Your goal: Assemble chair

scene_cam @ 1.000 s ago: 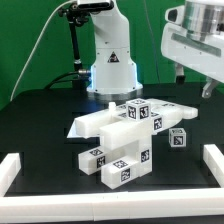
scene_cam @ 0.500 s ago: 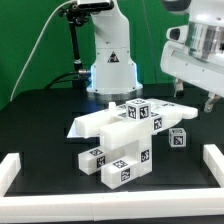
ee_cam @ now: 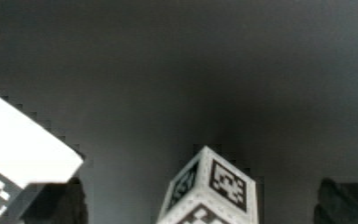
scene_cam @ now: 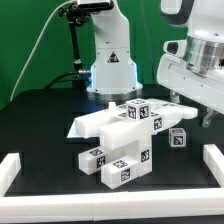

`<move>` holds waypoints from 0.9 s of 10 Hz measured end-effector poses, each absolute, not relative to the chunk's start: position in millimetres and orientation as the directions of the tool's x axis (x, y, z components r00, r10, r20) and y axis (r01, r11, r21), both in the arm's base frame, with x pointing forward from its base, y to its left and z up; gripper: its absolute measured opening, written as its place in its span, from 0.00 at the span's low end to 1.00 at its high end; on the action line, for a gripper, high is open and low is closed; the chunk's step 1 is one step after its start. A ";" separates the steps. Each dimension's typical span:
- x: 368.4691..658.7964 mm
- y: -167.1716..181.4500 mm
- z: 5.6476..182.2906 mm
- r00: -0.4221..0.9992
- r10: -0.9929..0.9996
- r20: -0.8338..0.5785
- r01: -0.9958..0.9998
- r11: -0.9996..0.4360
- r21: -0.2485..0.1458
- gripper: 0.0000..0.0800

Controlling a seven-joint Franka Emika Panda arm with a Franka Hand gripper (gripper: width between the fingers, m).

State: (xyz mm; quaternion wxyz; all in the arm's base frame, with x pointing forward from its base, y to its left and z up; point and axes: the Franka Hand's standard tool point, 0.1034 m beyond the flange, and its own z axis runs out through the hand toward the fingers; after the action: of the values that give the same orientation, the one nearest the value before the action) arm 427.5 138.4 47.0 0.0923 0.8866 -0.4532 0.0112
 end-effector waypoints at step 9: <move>425.6 128.5 21.1 0.599 -0.795 0.099 -0.795 -0.575 0.194 0.81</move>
Offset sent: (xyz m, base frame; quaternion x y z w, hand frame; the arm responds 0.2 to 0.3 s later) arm 0.0121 -0.0114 -0.0118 -0.0066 0.0173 -0.0078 0.9998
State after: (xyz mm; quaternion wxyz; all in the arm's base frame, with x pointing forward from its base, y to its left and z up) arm 425.6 128.5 21.1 0.1094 0.8874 -0.4479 0.0007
